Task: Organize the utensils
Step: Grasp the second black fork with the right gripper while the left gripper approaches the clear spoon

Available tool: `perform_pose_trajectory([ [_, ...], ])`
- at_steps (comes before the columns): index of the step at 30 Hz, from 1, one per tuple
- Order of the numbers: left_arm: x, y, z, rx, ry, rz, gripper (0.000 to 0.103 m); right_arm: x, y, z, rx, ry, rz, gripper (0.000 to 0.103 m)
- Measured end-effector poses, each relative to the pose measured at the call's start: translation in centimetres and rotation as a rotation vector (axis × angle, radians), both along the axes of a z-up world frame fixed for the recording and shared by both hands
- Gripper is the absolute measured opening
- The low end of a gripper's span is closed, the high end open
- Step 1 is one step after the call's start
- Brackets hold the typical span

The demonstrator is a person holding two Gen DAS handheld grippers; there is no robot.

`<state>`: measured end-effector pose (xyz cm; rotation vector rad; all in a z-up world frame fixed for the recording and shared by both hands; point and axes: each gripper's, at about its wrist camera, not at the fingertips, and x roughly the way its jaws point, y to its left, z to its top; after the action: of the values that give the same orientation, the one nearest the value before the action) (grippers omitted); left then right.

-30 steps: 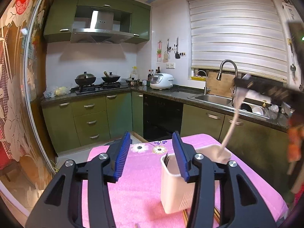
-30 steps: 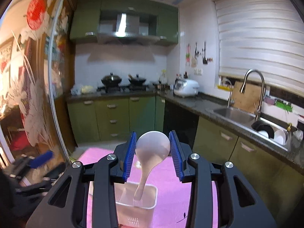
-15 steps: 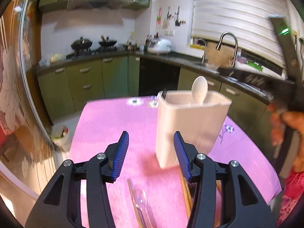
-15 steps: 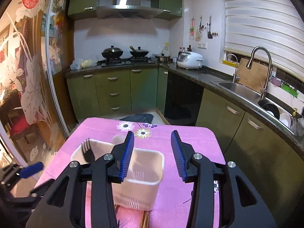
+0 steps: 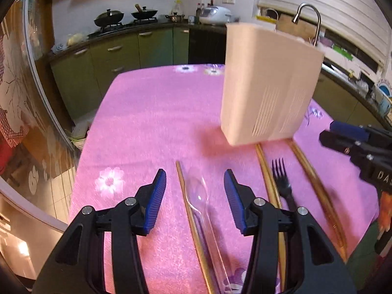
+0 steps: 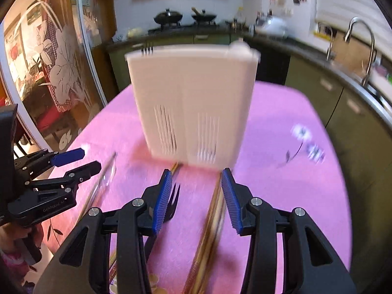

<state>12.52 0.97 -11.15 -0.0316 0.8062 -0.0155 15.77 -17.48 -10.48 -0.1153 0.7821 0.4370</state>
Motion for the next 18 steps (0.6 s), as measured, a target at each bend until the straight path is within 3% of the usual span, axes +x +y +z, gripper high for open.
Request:
perform_pose_trajectory([
  [4, 0.7, -0.3, -0.8, 0.022, 0.005, -0.008, 0.047, -0.2, 0.2, -1.5, 0.006, 0.029, 0.003, 0.043],
  [14, 3.1, -0.2, -2.5, 0.022, 0.04, -0.027, 0.047, 0.2, 0.8, -1.2, 0.007, 0.033, 0.01, 0.043],
  [15, 3.0, -0.3, -2.6, 0.022, 0.041, -0.028, 0.044, 0.3, 0.8, -1.3, 0.005, 0.037, 0.008, 0.043],
  [18, 3.3, -0.5, -2.8, 0.023, 0.054, -0.051, 0.018, 0.8, 0.7, -1.9, 0.001, 0.066, -0.001, 0.043],
])
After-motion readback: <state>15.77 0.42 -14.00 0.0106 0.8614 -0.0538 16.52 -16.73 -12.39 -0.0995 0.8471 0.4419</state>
